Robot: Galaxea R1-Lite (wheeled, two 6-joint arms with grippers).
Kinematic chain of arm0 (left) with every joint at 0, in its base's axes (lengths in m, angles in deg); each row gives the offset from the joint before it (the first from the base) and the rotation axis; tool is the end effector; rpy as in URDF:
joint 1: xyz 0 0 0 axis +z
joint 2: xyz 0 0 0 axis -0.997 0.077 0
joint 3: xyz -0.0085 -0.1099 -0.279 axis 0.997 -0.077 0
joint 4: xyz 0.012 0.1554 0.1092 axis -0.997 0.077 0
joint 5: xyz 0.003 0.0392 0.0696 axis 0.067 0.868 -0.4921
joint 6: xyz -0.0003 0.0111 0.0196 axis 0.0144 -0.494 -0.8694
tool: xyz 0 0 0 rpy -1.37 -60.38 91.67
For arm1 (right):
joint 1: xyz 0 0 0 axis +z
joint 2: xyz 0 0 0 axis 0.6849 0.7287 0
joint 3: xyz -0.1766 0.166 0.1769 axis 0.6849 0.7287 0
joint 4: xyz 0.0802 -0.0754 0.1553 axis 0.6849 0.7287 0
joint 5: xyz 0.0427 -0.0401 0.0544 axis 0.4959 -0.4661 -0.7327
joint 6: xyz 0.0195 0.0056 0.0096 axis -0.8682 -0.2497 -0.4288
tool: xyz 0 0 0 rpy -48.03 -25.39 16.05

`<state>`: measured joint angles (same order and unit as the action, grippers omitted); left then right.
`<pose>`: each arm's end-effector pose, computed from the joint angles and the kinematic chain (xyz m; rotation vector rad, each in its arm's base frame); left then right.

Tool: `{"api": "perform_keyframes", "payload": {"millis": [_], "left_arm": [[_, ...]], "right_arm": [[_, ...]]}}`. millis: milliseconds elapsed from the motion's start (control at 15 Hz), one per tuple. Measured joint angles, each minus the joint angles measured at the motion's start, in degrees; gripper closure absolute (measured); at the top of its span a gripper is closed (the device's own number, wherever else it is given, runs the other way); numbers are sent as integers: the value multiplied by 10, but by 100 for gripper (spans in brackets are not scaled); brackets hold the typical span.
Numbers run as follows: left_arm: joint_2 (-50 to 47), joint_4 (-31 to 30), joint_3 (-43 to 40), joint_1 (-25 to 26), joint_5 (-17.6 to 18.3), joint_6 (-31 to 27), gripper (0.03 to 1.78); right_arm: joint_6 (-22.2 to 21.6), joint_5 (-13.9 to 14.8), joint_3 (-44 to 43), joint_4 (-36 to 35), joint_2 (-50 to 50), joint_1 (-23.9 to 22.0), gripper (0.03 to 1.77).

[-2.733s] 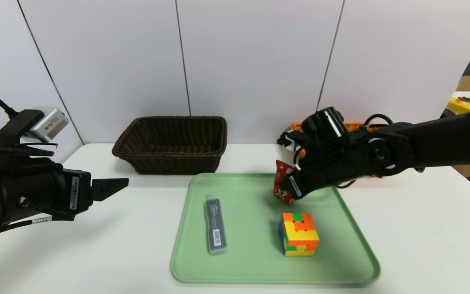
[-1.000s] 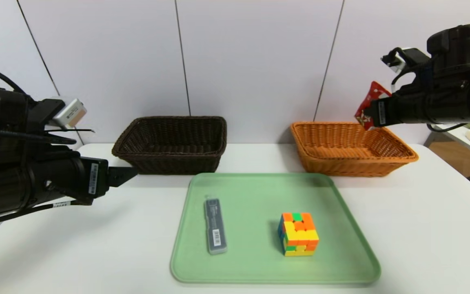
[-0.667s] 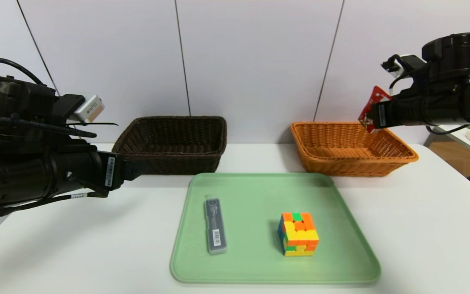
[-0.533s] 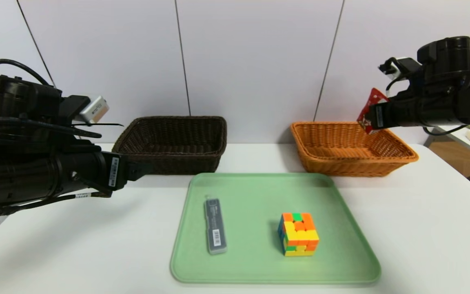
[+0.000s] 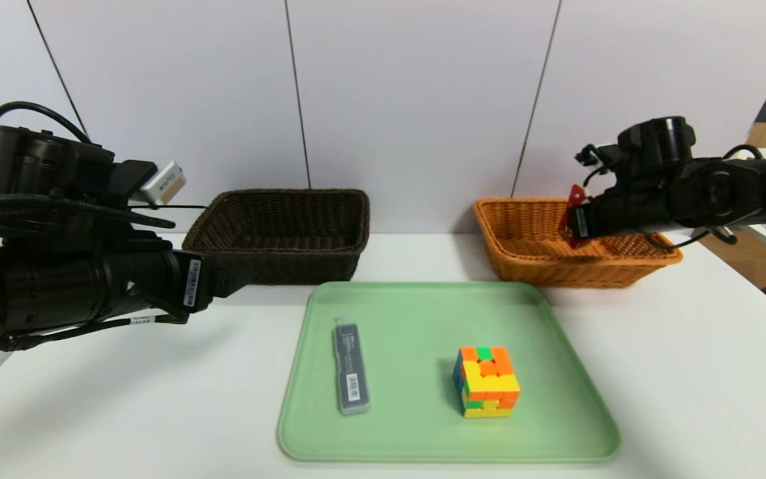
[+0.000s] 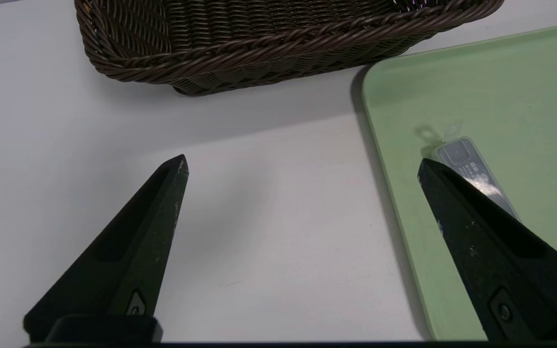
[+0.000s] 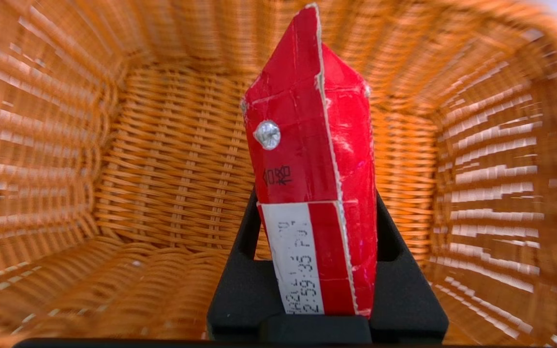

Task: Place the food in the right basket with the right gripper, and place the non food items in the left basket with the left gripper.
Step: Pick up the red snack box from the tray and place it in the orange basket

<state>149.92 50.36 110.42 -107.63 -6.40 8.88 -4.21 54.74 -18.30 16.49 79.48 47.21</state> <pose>0.2186 -0.0845 0.2318 0.0547 0.5024 -0.1941 0.4020 0.0265 0.1906 -0.1767 0.6047 0.0457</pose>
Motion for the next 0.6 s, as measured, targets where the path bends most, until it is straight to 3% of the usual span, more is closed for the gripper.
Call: {"api": "perform_keyframes", "payload": {"millis": [133, 400, 600], "left_arm": [[1, 0, -1, 0, 0, 0, 12], [3, 0, -2, 0, 0, 0, 12], [5, -1, -1, 0, 0, 0, 12]], "right_arm": [[0, 2, -3, 0, 21, 1, 147], [0, 1, -6, -29, 32, 1, 94], [-1, 0, -2, -33, 30, -1, 67]]}}
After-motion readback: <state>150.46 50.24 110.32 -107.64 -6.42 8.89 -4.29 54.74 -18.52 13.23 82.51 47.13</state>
